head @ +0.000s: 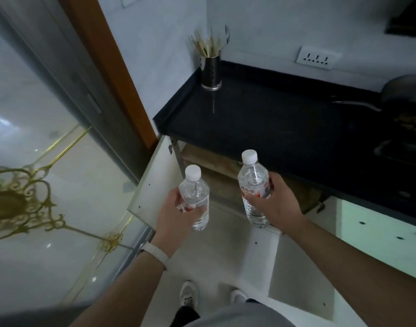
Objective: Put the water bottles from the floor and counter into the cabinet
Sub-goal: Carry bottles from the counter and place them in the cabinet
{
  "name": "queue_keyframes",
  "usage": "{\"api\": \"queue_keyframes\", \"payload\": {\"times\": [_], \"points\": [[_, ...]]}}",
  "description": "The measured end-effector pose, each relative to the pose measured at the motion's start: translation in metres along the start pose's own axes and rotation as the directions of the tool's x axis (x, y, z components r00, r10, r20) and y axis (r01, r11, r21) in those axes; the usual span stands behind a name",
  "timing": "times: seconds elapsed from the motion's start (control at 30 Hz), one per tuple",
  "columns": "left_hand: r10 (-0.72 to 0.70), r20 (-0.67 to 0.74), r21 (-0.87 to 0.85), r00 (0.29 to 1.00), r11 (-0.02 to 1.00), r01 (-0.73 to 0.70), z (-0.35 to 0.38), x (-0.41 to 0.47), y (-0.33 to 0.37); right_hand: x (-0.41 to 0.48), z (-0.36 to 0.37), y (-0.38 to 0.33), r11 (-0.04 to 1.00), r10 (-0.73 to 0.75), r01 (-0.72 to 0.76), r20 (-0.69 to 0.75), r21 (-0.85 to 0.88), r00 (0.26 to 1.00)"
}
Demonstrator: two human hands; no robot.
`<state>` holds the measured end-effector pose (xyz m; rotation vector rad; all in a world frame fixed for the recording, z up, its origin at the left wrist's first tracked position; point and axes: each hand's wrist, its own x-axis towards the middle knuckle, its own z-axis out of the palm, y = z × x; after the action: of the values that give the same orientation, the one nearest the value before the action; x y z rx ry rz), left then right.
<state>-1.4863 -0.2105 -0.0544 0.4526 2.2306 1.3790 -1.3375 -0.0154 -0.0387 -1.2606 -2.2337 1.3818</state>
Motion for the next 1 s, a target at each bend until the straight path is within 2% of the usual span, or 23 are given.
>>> {"api": "queue_keyframes", "payload": {"times": [0.3, 0.47, 0.8, 1.0], "points": [[0.080, 0.076, -0.035, 0.994, 0.996, -0.078, -0.069, 0.068, -0.022, 0.000, 0.062, -0.051, 1.000, 0.017, -0.016, -0.117, 0.008, 0.993], [0.032, 0.088, -0.057, 0.996, 0.998, -0.027, -0.083, 0.091, -0.030, 0.005, 0.081, -0.058, 0.998, 0.054, -0.052, -0.118, 0.020, 0.992], [-0.060, 0.087, 0.038, 0.994, 0.998, 0.057, -0.049, 0.147, -0.056, 0.066, 0.101, -0.028, 0.988, 0.137, -0.139, -0.032, -0.062, 0.990], [-0.122, 0.097, 0.047, 0.988, 0.992, 0.118, 0.002, 0.184, -0.094, 0.117, 0.126, 0.021, 0.988, 0.127, -0.122, 0.043, -0.097, 0.991]]}}
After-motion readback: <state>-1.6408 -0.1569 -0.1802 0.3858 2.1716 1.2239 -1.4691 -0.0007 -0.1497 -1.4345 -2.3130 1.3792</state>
